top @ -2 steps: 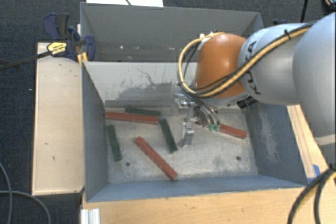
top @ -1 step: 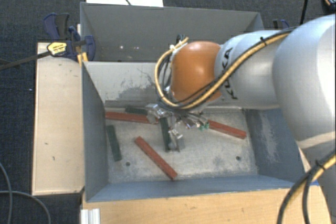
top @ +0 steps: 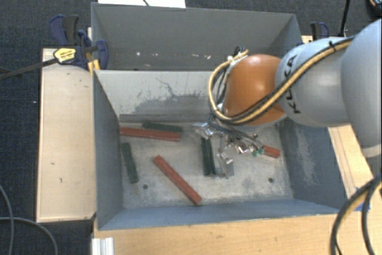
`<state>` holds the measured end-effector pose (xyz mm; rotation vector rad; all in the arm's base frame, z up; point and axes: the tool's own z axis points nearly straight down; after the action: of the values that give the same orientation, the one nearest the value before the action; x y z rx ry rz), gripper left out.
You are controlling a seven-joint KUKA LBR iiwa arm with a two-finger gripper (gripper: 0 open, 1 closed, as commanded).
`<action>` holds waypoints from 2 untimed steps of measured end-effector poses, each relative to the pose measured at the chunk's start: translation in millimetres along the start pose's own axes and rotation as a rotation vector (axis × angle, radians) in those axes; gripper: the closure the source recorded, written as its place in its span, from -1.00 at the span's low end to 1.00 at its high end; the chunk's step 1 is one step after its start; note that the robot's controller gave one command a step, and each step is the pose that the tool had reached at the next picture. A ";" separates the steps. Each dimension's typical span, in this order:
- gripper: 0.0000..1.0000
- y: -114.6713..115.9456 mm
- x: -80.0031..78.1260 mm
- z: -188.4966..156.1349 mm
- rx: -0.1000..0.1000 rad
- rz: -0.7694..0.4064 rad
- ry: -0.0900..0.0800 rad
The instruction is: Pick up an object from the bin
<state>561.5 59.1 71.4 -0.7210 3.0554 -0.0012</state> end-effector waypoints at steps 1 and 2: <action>-1.00 -31.9 2.8 0.7 0.001 -0.461 -0.002; 1.00 -30.5 2.3 0.4 -0.001 -0.457 -0.003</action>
Offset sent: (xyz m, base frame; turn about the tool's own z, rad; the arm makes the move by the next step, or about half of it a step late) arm 0.0106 -0.0287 -0.0014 -0.4635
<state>573.1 30.8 71.0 -1.3941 2.8102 0.0004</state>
